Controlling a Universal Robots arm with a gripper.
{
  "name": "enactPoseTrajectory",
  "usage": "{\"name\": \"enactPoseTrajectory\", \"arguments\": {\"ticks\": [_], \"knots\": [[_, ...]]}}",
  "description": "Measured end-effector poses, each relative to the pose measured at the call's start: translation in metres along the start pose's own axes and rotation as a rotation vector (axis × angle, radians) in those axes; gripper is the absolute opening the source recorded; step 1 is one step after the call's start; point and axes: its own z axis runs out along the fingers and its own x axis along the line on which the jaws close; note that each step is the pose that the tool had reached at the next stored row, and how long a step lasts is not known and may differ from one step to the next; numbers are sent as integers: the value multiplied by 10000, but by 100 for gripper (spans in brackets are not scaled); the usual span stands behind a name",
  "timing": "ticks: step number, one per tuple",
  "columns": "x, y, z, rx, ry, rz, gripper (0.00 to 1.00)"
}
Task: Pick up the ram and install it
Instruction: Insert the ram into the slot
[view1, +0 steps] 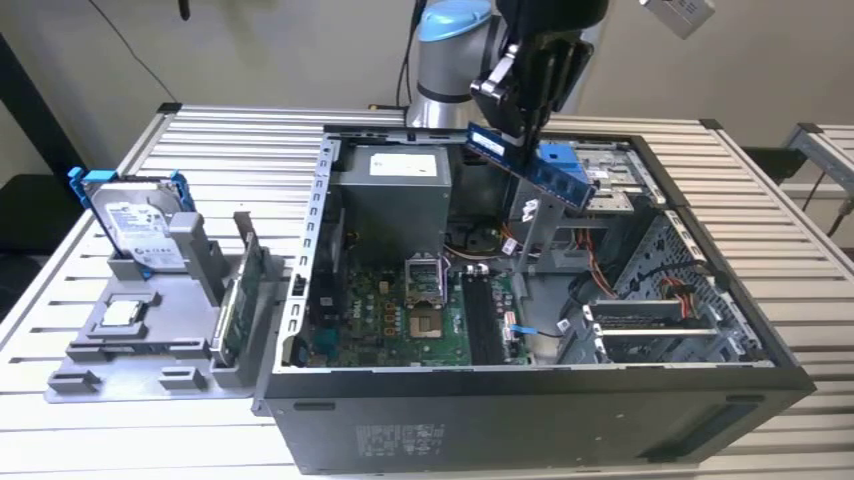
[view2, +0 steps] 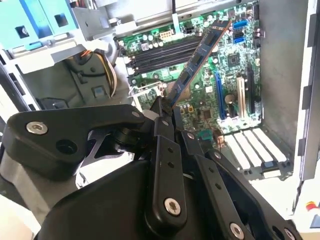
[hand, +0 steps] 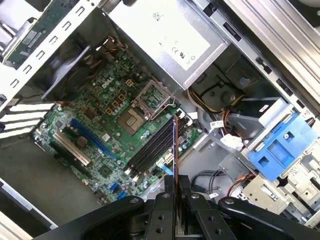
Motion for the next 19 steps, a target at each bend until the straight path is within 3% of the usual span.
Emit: {"name": "enactPoseTrajectory", "arguments": {"ticks": [19], "knots": [[27, -49, 10, 35, 28, 1093, 14]]}}
